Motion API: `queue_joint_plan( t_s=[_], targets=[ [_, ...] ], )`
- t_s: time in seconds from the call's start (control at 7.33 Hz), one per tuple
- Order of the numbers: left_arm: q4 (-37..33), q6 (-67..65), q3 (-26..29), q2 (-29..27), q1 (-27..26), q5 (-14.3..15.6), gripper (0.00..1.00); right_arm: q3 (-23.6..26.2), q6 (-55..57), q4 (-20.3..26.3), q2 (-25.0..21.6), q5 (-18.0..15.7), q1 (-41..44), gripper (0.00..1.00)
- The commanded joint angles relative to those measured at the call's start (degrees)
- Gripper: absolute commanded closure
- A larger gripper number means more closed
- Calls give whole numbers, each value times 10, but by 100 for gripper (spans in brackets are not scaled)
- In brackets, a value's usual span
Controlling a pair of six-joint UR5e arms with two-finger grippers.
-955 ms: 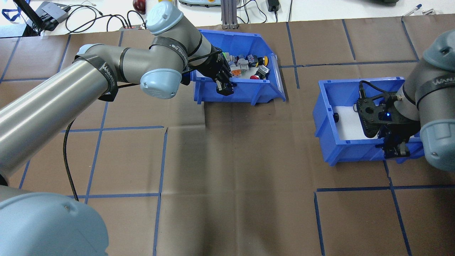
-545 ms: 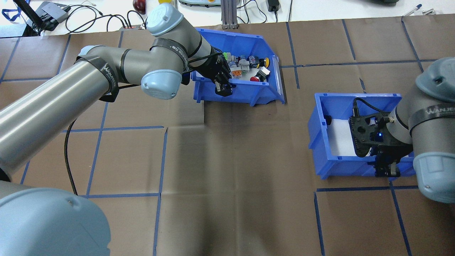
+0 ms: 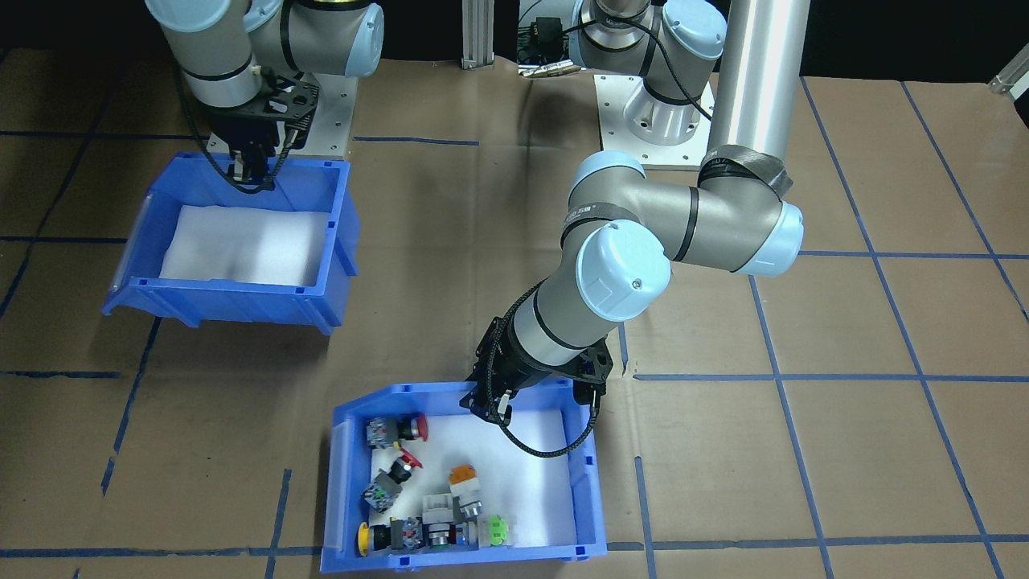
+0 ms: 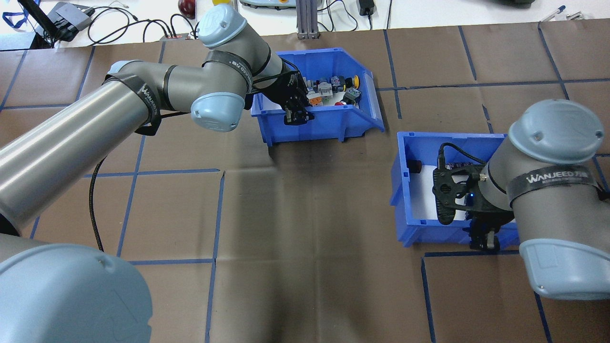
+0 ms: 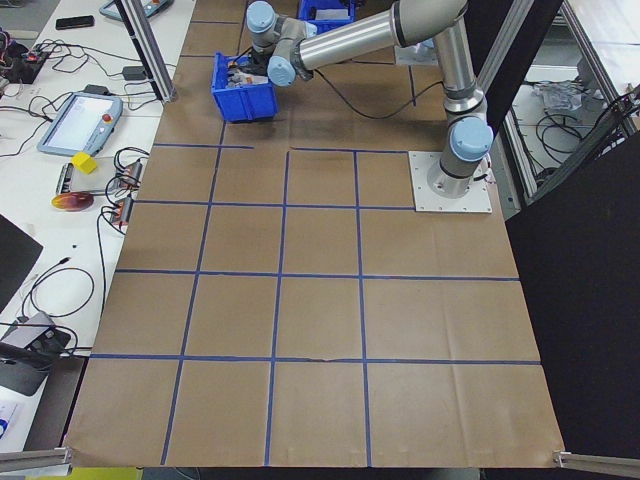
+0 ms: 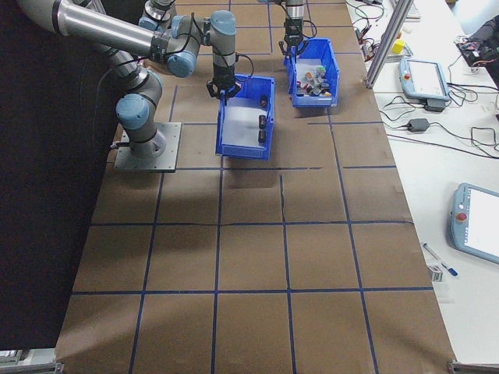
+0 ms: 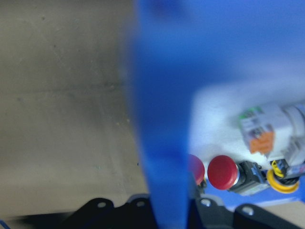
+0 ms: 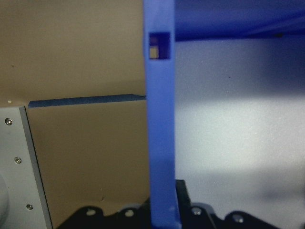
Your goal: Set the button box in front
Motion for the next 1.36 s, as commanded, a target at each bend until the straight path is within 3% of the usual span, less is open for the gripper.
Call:
queue_joint_plan(
  t_s=[0.0,0.27,0.41,0.55,0.68,0.95,1.23],
  targets=[
    [-1,19,1,10,0,12,5,-2,95,-24,7,0,81,93],
    [-11,140,-1,56,-1,110,4,-3,167,-89,46,-1,169,92],
    [-69,182,-6,100,0,113,4,-5,197,-116,67,-7,217,92],
    [-150,243,-5,144,2,143,4,-9,223,-125,84,-8,245,92],
    [-215,356,-6,189,4,207,3,-19,247,-128,98,-8,261,92],
    [-346,507,-20,280,32,215,2,-43,285,-129,137,-8,314,92],
    [-410,776,-22,341,101,214,1,-56,281,-128,164,-10,340,92]
  ],
)
